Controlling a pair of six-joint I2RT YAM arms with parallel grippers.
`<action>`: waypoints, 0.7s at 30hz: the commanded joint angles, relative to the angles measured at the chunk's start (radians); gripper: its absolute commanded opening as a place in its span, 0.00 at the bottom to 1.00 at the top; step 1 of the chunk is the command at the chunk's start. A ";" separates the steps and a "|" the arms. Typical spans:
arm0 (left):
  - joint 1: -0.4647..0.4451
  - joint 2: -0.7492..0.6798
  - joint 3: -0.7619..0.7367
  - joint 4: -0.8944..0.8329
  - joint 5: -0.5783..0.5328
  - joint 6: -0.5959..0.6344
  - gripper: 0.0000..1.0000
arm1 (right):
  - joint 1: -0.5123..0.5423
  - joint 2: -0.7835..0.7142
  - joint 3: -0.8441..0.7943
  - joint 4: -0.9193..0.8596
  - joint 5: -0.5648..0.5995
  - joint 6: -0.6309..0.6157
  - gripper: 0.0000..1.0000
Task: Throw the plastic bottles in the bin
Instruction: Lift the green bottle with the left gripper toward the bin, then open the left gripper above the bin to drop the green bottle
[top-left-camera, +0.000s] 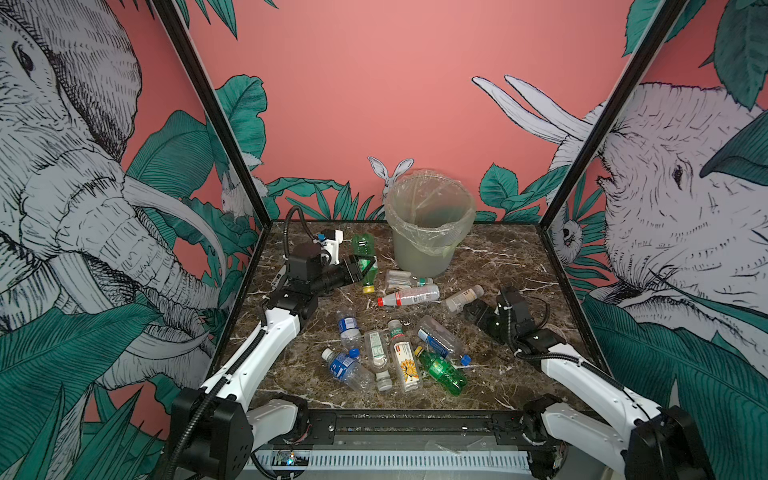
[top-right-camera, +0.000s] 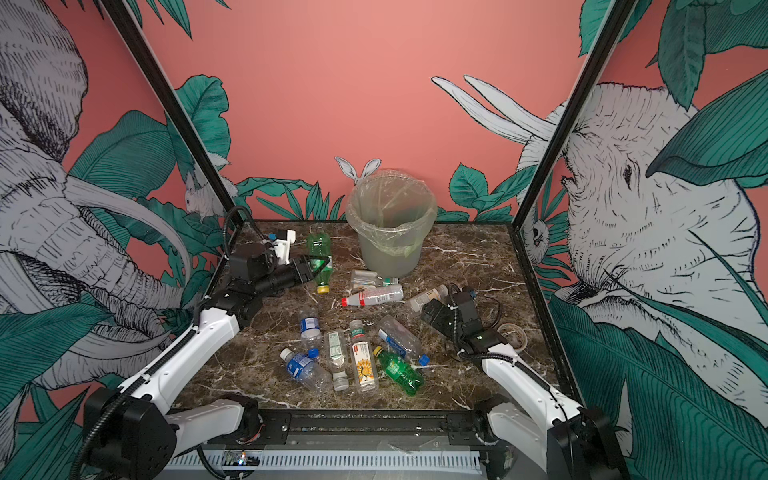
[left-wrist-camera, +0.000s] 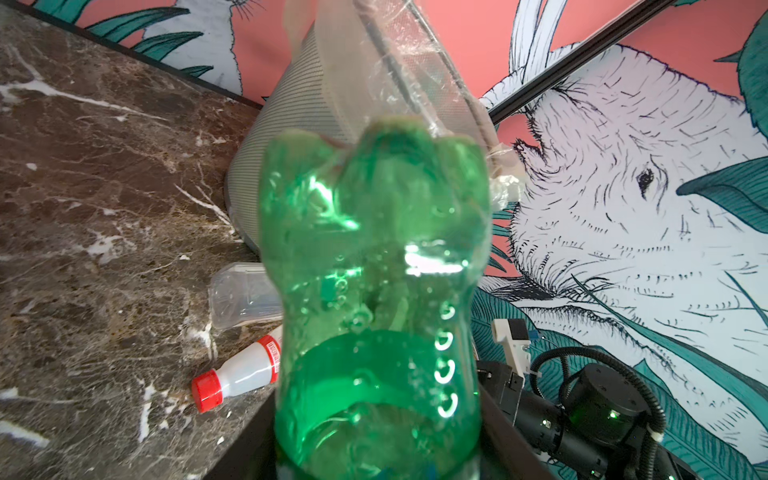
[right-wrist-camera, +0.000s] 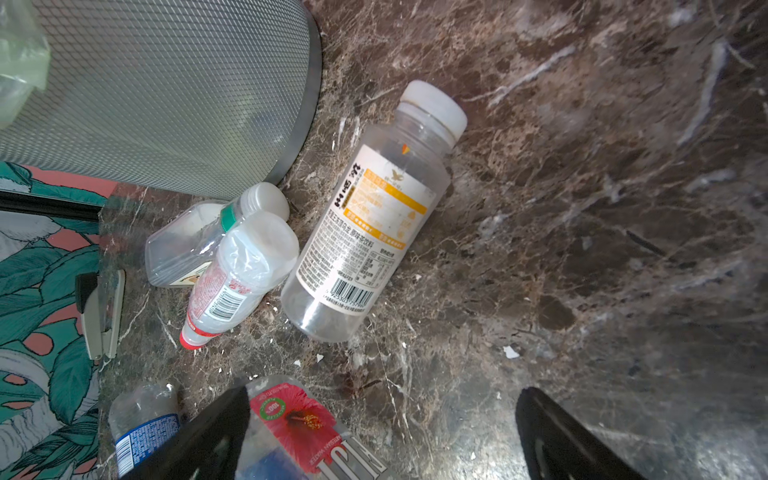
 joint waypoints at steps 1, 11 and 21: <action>-0.027 0.043 0.133 -0.006 -0.030 0.026 0.49 | -0.005 -0.022 -0.015 -0.006 0.015 -0.009 0.99; -0.150 0.484 0.771 -0.112 -0.136 0.022 0.52 | -0.011 -0.110 -0.026 -0.081 0.051 -0.001 0.99; -0.178 0.900 1.508 -0.274 -0.139 -0.029 1.00 | -0.020 -0.151 0.026 -0.176 0.057 -0.004 1.00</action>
